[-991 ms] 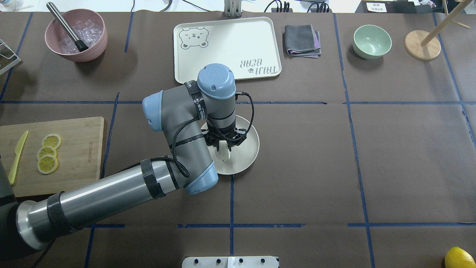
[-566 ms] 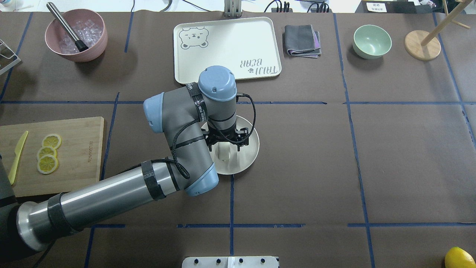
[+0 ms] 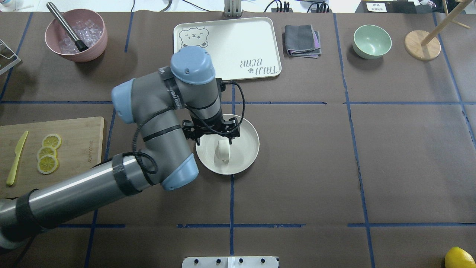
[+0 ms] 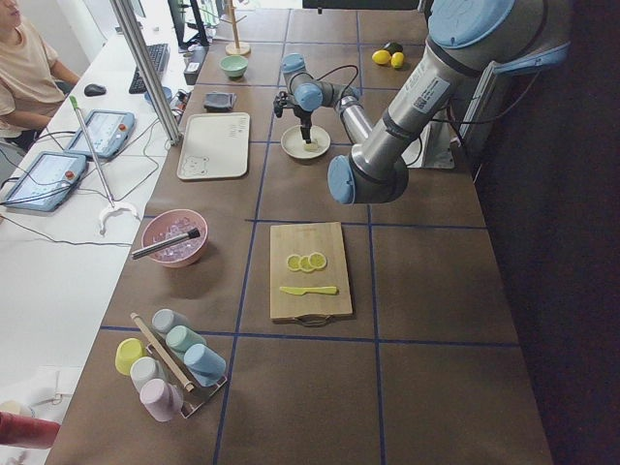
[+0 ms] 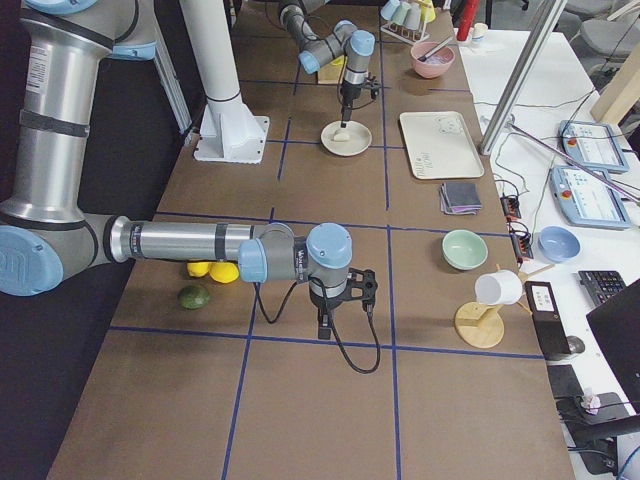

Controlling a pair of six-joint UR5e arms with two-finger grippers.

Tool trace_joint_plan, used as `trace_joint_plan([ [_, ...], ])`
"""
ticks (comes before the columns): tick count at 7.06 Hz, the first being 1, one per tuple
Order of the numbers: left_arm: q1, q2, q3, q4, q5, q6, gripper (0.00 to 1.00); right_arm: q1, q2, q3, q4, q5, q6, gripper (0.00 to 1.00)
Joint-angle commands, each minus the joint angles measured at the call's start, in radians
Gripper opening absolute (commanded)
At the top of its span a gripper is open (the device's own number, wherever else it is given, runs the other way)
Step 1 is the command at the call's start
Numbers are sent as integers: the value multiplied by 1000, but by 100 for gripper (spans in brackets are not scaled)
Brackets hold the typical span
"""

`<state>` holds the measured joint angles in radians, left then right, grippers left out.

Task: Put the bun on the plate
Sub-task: 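Open the left gripper and withdraw the left arm from the plate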

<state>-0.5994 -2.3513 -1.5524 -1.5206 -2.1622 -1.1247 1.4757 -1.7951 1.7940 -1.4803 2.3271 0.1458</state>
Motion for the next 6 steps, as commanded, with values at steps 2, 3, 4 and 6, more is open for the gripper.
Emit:
trace_joint_plan([
  [2, -167, 330, -306, 155, -31, 425, 99, 0, -3, 1, 2, 0, 0, 100],
  [3, -239, 439, -322, 183, -31, 610, 99, 0, -3, 2, 2, -2, -2, 100],
  [4, -351, 531, -314, 188, -31, 829, 99, 0, -4, 2, 2, -2, 0, 100],
  [6, -631, 740, -301, 172, -161, 1046, 100, 0, -7, 1, 2, -2, -2, 100],
])
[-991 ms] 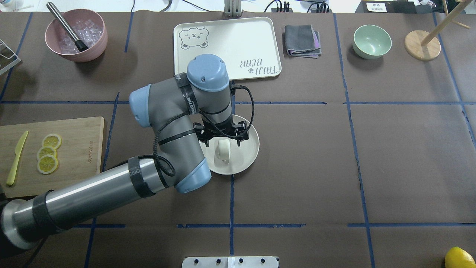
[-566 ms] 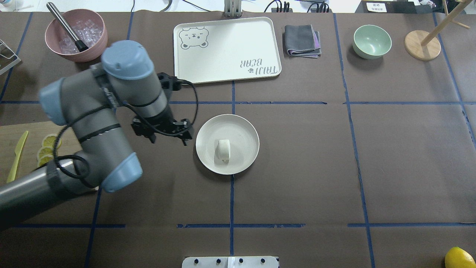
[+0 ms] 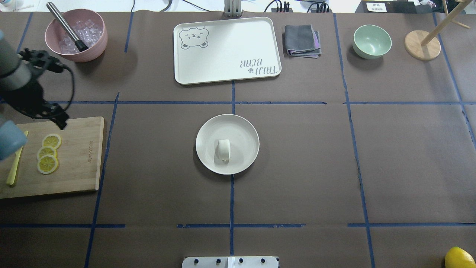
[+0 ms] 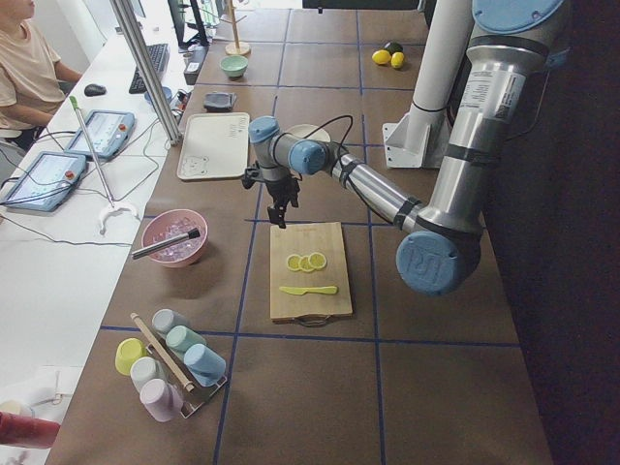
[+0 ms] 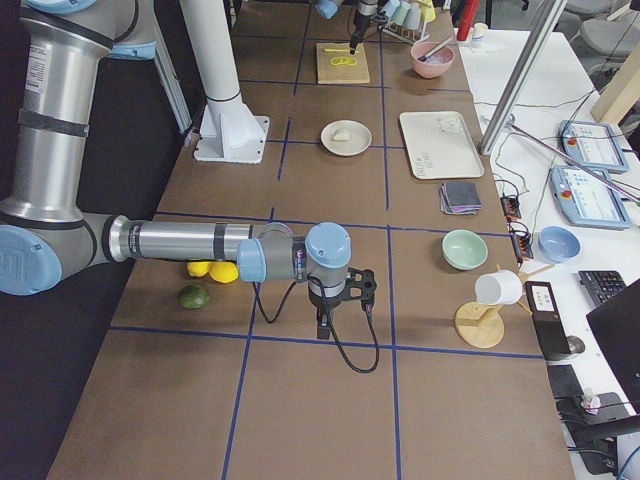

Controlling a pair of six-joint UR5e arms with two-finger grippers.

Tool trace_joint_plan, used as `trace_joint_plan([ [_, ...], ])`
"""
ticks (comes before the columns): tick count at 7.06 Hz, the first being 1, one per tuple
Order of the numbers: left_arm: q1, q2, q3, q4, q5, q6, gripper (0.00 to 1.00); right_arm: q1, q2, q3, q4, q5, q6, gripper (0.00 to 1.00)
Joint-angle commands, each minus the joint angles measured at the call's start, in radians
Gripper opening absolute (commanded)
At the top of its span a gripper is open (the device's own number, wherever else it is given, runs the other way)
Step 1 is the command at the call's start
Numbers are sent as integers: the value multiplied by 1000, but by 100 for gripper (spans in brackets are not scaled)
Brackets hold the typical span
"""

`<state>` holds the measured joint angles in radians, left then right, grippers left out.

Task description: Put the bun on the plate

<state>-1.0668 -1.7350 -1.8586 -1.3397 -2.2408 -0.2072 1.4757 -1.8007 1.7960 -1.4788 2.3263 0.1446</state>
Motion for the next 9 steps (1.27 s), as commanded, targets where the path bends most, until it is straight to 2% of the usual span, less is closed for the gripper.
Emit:
trace_joint_plan([
  [1, -276, 181, 54, -10, -104, 263, 100, 0, -2, -1, -1, 1, 1, 100],
  [2, -373, 187, 137, -9, -108, 399, 100, 0, -2, -1, -1, 2, 1, 100],
  [3, -469, 202, 177, -6, -137, 460, 100, 0, -2, -1, 0, 2, 1, 100],
  [4, -498, 236, 179, -9, -211, 460, 100, 0, -2, -1, 0, 2, 1, 100],
  [9, -504, 270, 188, -55, -204, 462, 100, 0, -2, -3, 0, -1, 1, 100],
])
